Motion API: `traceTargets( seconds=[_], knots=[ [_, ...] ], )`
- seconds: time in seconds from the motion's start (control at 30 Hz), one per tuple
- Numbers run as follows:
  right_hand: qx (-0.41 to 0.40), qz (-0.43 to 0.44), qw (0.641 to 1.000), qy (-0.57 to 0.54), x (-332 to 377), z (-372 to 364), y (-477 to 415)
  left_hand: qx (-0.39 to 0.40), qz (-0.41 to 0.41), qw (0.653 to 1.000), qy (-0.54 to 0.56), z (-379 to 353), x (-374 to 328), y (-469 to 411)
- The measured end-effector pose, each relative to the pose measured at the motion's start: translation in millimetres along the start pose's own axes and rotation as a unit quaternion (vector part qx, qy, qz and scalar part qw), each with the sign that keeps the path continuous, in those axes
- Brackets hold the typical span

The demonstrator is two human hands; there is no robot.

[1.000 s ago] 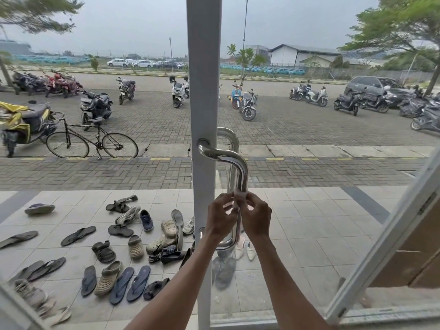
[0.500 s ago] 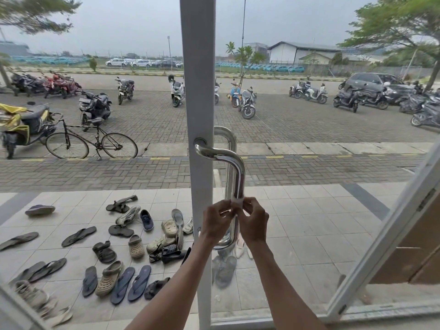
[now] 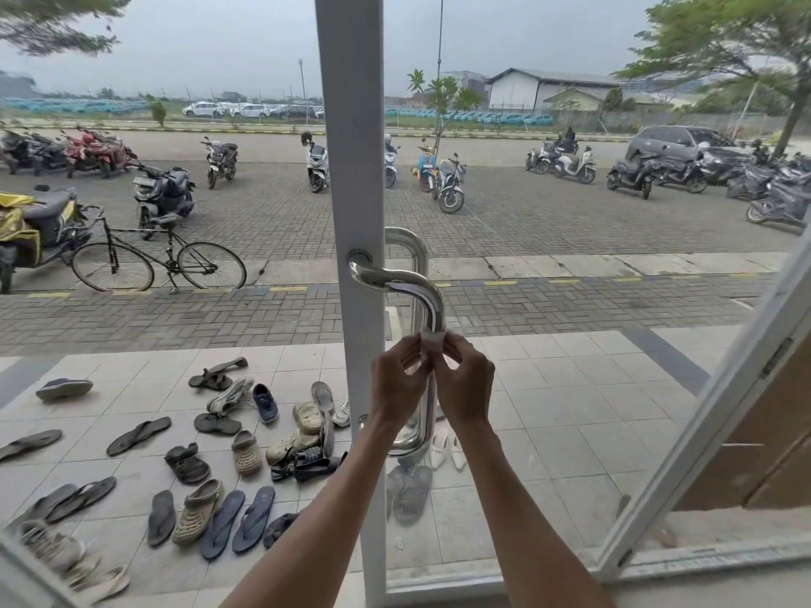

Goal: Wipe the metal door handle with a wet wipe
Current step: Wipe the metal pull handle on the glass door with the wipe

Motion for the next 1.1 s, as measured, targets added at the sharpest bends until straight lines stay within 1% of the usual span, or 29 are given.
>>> traceTargets(
  seconds=[0.1, 0.27, 0.37, 0.57, 0.7, 0.87, 0.97, 1.1],
  knots=[
    [0.017, -0.017, 1.000, 0.010, -22.7, -4.4, 19.1, 0.018, 0.015, 0.999, -0.028, 0.2, 19.2, 14.5],
    [0.066, -0.096, 0.993, 0.028, -63.1, -12.2, 54.4, 0.065, 0.076, 0.992, -0.074, -1.6, 57.3, 40.7],
    [0.083, -0.115, 0.989, 0.048, -83.2, -17.2, 65.9, 0.087, 0.098, 0.986, -0.105, -2.7, 71.3, 48.3],
    [0.119, -0.154, 0.980, 0.050, -96.2, -21.0, 82.3, 0.108, 0.156, 0.975, -0.119, -9.4, 86.5, 62.7],
    [0.135, -0.188, 0.972, 0.051, -108.6, -23.3, 91.8, 0.104, 0.155, 0.971, -0.149, -12.3, 93.8, 68.7],
    [0.134, -0.191, 0.972, 0.038, -104.3, -22.5, 89.3, 0.126, 0.166, 0.971, -0.114, -9.6, 90.0, 63.6],
    [0.121, -0.178, 0.976, 0.028, -96.3, -21.2, 82.6, 0.119, 0.163, 0.977, -0.063, -6.9, 83.8, 60.0],
    [0.106, -0.146, 0.983, 0.014, -82.6, -16.0, 67.4, 0.100, 0.140, 0.984, -0.036, -3.2, 72.2, 49.1]
  ],
)
Point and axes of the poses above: each hand's wrist, its own y-axis away from the middle knuckle, its own z-axis out of the back of the hand, x = y × z, the point moved 2 cm from there along -y, towards the middle knuckle, and after that the axes turned 1 degree about z, right-handed, at the moved point
